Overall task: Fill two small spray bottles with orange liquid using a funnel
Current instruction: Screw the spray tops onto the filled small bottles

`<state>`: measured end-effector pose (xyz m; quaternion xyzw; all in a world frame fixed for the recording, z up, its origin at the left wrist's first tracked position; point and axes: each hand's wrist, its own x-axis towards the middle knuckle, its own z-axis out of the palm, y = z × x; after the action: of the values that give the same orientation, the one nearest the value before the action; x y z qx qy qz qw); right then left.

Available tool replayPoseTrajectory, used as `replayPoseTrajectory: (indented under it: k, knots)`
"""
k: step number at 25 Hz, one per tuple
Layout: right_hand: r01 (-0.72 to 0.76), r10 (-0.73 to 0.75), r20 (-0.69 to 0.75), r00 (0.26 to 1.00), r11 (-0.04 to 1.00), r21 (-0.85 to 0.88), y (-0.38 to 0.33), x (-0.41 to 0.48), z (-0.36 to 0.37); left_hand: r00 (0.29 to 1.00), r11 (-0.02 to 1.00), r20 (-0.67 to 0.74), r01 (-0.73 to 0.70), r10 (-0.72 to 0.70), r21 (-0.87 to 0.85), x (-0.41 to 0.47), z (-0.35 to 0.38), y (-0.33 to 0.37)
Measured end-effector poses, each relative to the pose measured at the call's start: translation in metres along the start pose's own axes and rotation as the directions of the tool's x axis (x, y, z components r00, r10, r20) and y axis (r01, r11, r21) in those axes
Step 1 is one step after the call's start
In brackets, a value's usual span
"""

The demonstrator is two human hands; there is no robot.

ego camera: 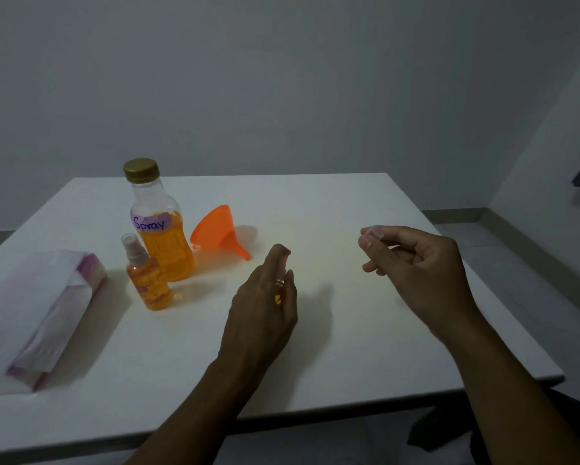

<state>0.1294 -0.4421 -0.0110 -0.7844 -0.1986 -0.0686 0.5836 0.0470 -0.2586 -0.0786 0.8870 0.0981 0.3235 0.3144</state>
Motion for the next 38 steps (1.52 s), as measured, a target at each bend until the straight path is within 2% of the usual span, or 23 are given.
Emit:
replayPoseTrajectory:
  k: [5,10,13,15,17,23,26,33,36,38]
  knots:
    - [0.016,-0.016,-0.009,1.000,1.000,-0.001,-0.001,0.000,-0.002,0.997,0.995,-0.042,-0.063,0.067,0.082,0.001,0.001,-0.005]
    - [0.014,-0.014,0.009,1.000,1.000,0.001,0.002,-0.001,-0.001,1.000,0.996,-0.027,-0.005,0.007,0.085,-0.001,-0.009,0.006]
    - [0.032,-0.032,0.025,0.999,0.999,0.010,0.004,-0.001,0.005,0.997,0.997,0.069,0.038,-0.034,-0.064,-0.007,-0.022,0.012]
    - [0.031,-0.033,0.060,0.998,0.999,0.034,0.003,-0.002,0.009,0.982,0.988,0.191,0.017,0.013,-0.152,-0.009,-0.028,0.011]
    - [0.036,-0.042,0.114,0.993,0.998,0.055,0.001,-0.003,0.015,0.966,0.985,0.255,-0.008,0.052,-0.171,-0.010,-0.033,0.007]
    - [0.080,-0.081,0.212,0.974,0.997,0.014,-0.001,-0.006,0.036,0.963,0.978,0.256,-0.023,0.077,-0.208,-0.008,-0.040,0.004]
    - [0.101,-0.103,0.193,0.976,0.995,0.021,-0.003,-0.010,0.044,0.974,0.973,0.208,-0.041,0.089,-0.226,-0.008,-0.040,0.004]
    - [0.279,-0.273,0.142,0.952,0.960,-0.025,-0.014,-0.023,0.062,0.988,0.978,0.134,-0.051,0.079,-0.202,-0.003,-0.049,-0.003]
    - [0.159,-0.164,0.238,0.957,0.986,0.041,-0.005,-0.023,0.069,0.984,0.983,0.173,0.004,0.029,-0.186,-0.002,-0.062,-0.010]
    - [0.108,-0.111,0.277,0.954,0.994,0.028,-0.001,-0.028,0.082,0.979,0.986,0.202,0.050,-0.017,-0.161,-0.007,-0.078,-0.023]
